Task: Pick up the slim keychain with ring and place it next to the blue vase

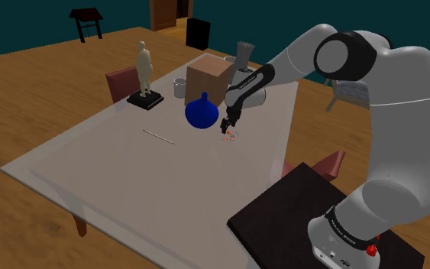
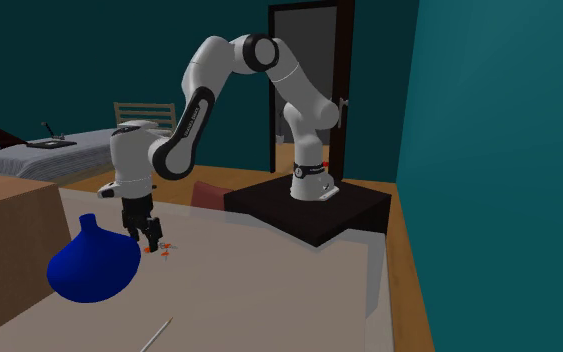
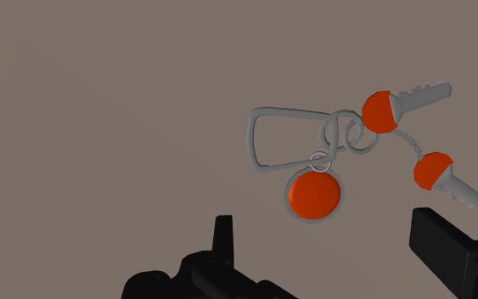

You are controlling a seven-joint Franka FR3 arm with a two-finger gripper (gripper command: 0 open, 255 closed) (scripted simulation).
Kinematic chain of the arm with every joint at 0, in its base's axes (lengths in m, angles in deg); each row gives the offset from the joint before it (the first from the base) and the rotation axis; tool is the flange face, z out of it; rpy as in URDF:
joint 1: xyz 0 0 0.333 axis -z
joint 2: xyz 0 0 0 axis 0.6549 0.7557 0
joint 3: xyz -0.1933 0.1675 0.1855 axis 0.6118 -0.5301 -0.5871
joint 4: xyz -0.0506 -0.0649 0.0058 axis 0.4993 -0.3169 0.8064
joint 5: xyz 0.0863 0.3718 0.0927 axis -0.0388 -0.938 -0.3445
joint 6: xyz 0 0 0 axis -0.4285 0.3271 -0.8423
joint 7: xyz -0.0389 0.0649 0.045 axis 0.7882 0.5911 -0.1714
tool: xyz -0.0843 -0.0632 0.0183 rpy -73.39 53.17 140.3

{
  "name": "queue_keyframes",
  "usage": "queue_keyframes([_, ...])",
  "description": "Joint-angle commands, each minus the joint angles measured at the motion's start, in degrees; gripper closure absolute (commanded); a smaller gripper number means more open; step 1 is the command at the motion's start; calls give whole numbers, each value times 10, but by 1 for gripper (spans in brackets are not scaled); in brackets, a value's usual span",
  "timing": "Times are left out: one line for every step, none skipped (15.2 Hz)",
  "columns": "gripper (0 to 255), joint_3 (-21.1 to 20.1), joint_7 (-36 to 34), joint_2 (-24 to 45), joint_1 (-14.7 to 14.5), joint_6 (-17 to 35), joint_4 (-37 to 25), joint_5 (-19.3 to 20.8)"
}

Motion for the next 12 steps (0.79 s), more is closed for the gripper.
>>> queue_keyframes([0, 0, 0, -16, 0, -11, 5, 0])
queue_keyframes([0, 0, 0, -32, 0, -23, 9, 0])
queue_keyframes([0, 1, 0, -48, 0, -36, 12, 1])
queue_keyframes([0, 1, 0, -60, 0, -46, 15, 1])
queue_keyframes([0, 1, 0, -60, 0, -46, 15, 1])
queue_keyframes([0, 1, 0, -60, 0, -46, 15, 1])
queue_keyframes([0, 1, 0, -60, 0, -46, 15, 1])
queue_keyframes([0, 1, 0, -60, 0, -46, 15, 1])
queue_keyframes([0, 1, 0, -60, 0, -46, 15, 1])
queue_keyframes([0, 1, 0, -60, 0, -46, 15, 1])
queue_keyframes([0, 1, 0, -60, 0, -46, 15, 1])
queue_keyframes([0, 1, 0, -60, 0, -46, 15, 1])
